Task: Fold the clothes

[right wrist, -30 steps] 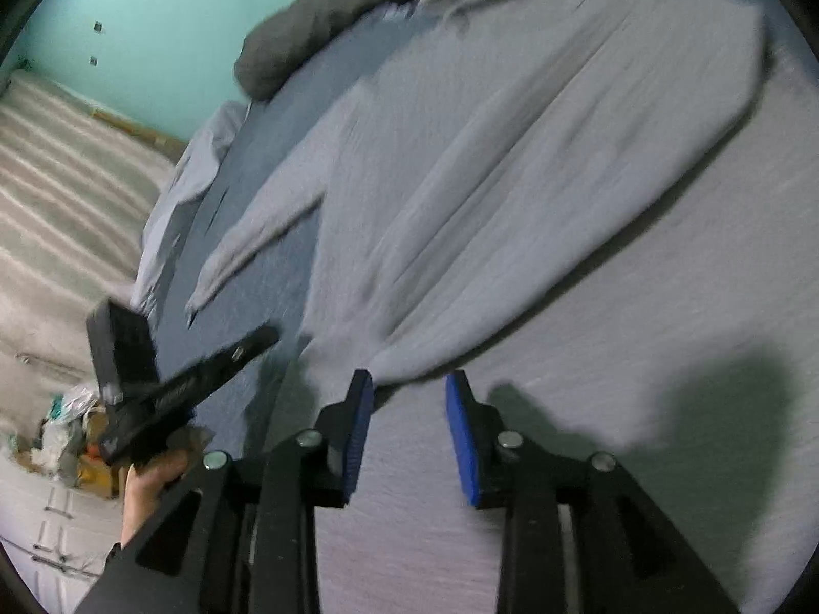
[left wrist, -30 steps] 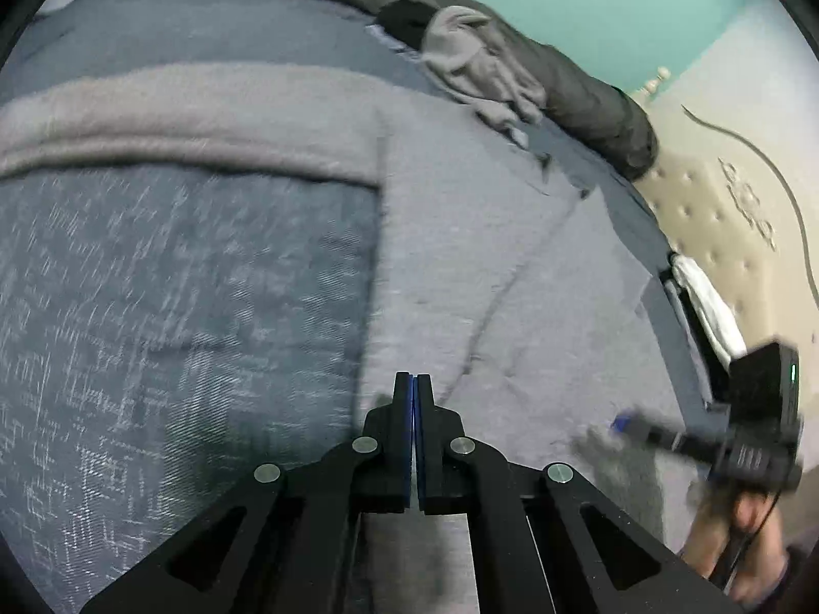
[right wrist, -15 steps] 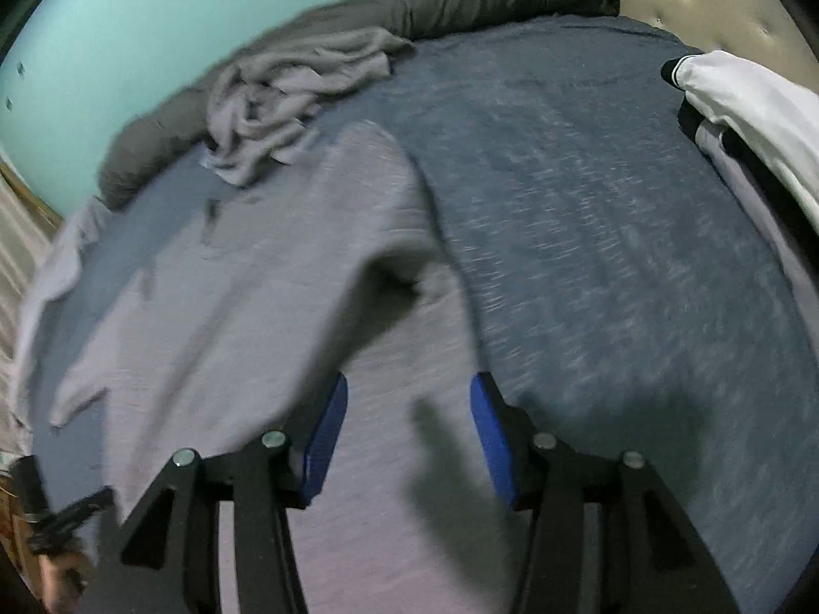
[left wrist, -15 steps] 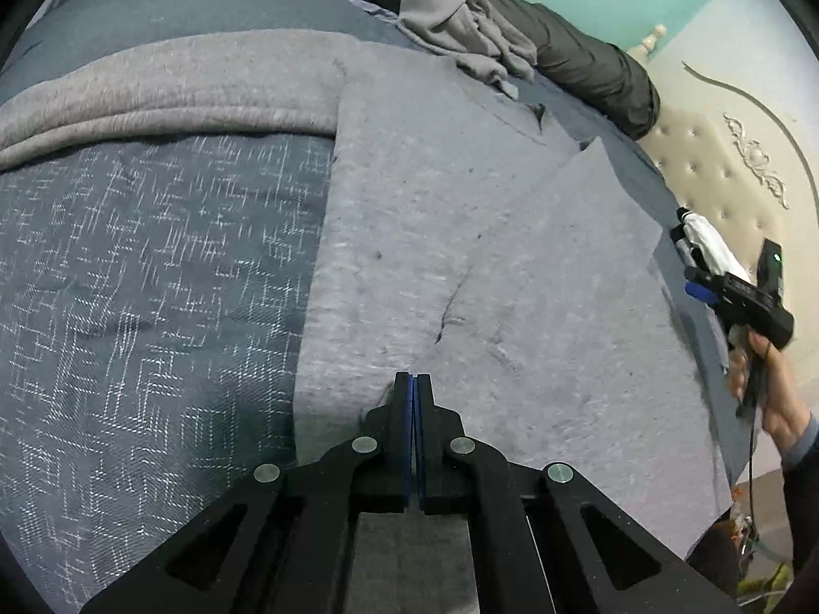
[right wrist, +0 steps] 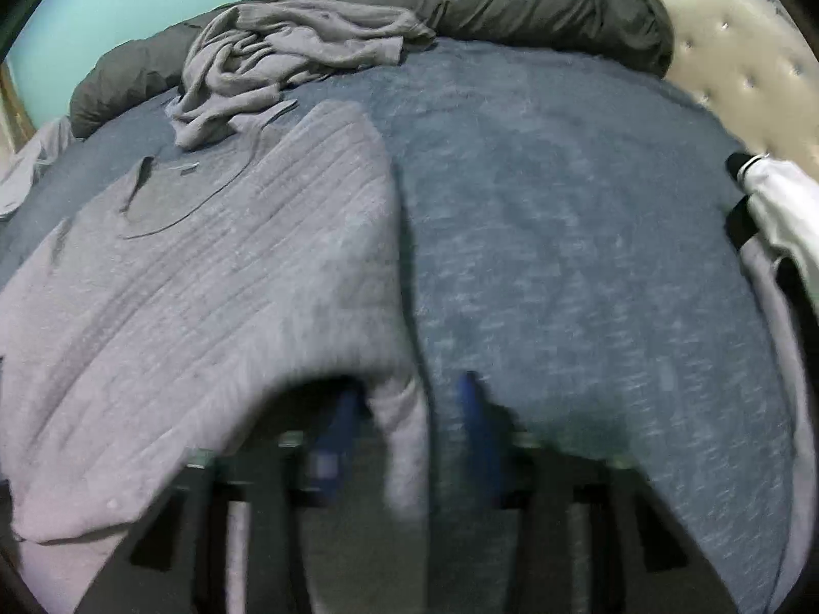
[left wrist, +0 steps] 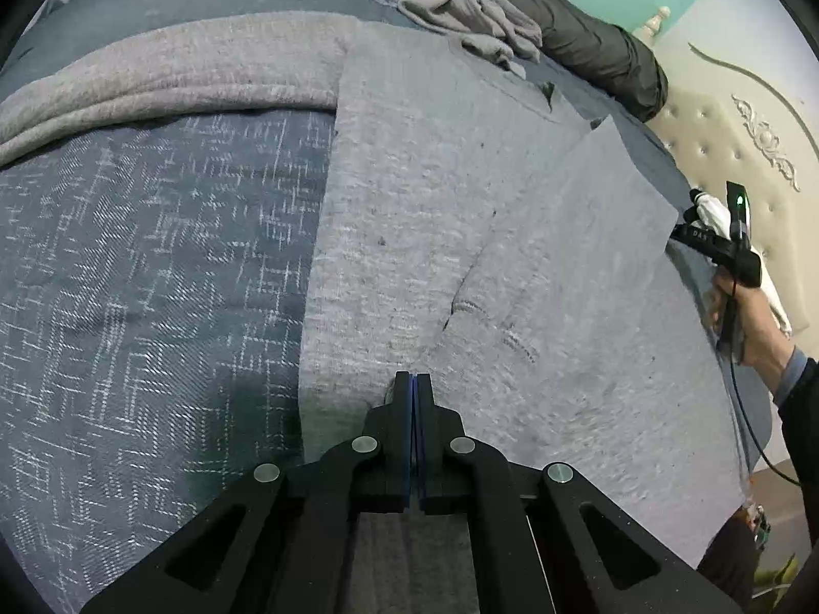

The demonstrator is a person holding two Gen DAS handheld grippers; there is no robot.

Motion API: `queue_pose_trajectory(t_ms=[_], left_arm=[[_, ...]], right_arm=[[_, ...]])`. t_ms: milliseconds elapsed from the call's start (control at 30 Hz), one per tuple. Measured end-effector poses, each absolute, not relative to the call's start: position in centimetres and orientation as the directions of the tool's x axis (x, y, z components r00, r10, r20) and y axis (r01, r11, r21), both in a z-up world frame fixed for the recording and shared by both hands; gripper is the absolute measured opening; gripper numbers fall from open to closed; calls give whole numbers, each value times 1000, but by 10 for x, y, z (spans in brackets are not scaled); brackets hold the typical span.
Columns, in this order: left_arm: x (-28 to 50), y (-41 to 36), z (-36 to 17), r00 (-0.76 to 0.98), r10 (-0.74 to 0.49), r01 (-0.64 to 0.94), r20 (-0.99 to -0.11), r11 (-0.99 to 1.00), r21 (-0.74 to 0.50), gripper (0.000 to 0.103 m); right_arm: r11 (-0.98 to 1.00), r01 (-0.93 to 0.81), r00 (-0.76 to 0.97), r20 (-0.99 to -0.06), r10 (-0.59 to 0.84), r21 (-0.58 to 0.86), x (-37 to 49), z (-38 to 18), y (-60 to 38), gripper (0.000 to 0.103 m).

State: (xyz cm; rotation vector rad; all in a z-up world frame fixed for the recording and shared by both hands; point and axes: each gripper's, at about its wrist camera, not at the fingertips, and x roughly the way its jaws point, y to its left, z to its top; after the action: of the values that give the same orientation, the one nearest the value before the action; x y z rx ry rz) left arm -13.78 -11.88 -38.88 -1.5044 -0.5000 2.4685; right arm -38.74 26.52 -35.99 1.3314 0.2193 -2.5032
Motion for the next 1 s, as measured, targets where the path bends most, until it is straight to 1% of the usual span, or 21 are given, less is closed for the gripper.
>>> queue_pose_trajectory(t_ms=[33,100,267,300,367,400,500,600,767,900,1000], left_arm=[[-138,-119,-390,-457,347,-1,-819,-921,-390,0],[-139,-119,-391,-454,350,-3,-819,-920,-392,0],[-142,-122,-395,-448,370,4,-814,-910,-416,0],[-142,-122,-395,-449,371,4,-813,-909,-417,0],[-143,-123,-394,-451,374,6,-811,-907,-421,0],[-143,-123,-394,-452,375,7,-809,-906,-423,0],[-143,-122,-394,-453,374,9,-809,-906,-424,0],[-143,-118,-392,-453,366,9,-813,-910,-414,0],[-139,-120,-392,-460,363,12,-810,-910,-415,0],[-137,-122,-394,-461,373,6,-805,-906,-423,0],[-135,-123,-394,-468,373,3,-801,-906,-424,0]], right_arm=[[-952,307,-529,-831,-173,3,-393,-362,274,23],[-956,292,-522,-836,-170,13,-401,-367,286,23],[-943,332,-510,-842,-178,-1,-403,-372,288,23],[-941,338,-505,-842,-189,9,-404,-372,291,25],[-937,349,-496,-842,-211,29,-400,-366,299,38],[-936,350,-488,-845,-217,39,-398,-363,304,39],[-939,335,-486,-840,-241,76,-390,-348,322,39],[-935,328,-521,-799,-300,138,-385,-324,333,39],[-901,395,-499,-781,-374,179,-410,-303,290,39],[-887,412,-475,-782,-404,208,-436,-305,251,39],[-891,407,-466,-792,-394,204,-461,-308,226,39]])
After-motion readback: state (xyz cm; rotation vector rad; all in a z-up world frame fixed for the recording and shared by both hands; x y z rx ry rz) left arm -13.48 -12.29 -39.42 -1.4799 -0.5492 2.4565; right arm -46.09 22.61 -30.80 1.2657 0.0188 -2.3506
